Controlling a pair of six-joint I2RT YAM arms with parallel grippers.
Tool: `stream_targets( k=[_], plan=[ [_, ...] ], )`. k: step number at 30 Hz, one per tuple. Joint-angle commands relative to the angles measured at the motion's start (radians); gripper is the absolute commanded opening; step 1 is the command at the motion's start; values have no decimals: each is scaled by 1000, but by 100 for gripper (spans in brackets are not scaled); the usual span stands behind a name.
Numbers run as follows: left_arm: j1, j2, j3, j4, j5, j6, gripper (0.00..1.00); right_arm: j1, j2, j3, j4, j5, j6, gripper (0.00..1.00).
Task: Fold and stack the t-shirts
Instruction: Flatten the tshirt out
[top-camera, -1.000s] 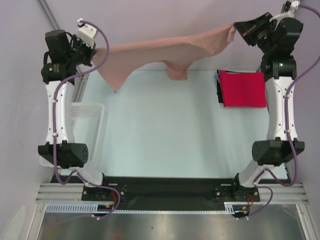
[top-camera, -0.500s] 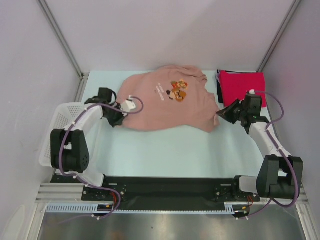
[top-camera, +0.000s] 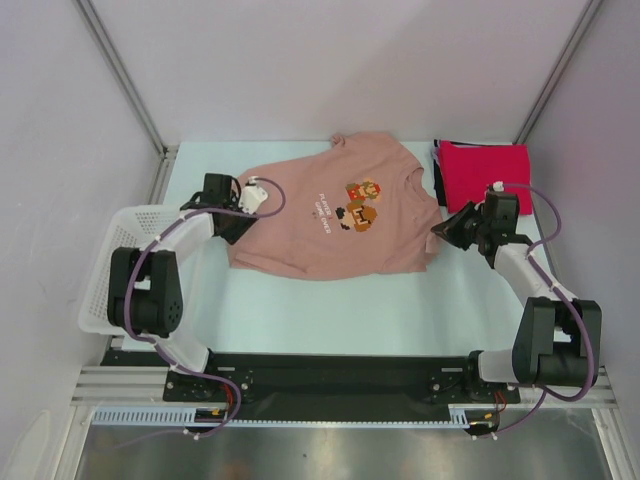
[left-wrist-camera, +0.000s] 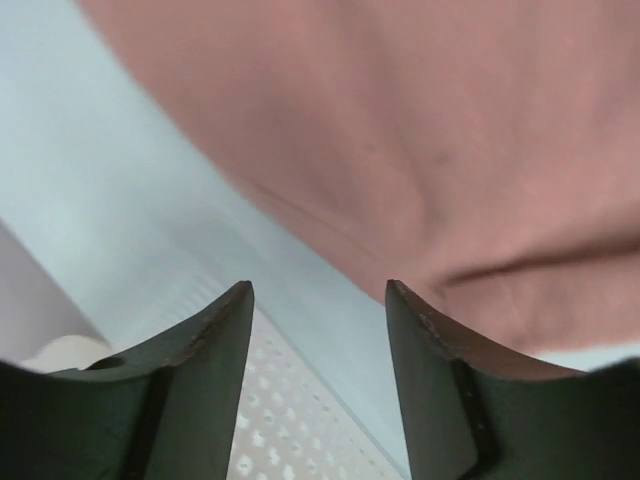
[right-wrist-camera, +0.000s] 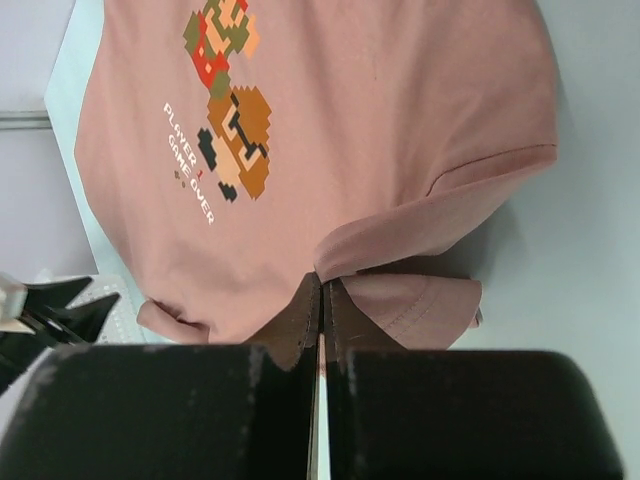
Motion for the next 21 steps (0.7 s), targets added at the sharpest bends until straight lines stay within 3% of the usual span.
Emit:
stream_targets(
  k=[1,2,5,9,11,15,21],
  plan=[
    [5,-44,49,110,-65,-167,61,-4,-10,38,41,-14,-25,0],
    [4,-49,50,102,-50,-171,65,-4,-13,35,39,-13,-27,0],
    [-10,-79,14,48,54,-127,60,-4,-21,27,30,-9,-36,0],
    [-73,-246,-158,-83,242,190,55,-4,-29,19,26,-14,-38,0],
    [-90,-294,-203,-108,222,279,55,-4,-27,19,25,-20,-36,0],
    [-99,-319,-232,-45,118,304,57,-4,-16,18,38,-31,-28,0],
    [-116,-180,-215,5,59,306,56,-4,-16,22,42,-37,-18,0]
  ],
)
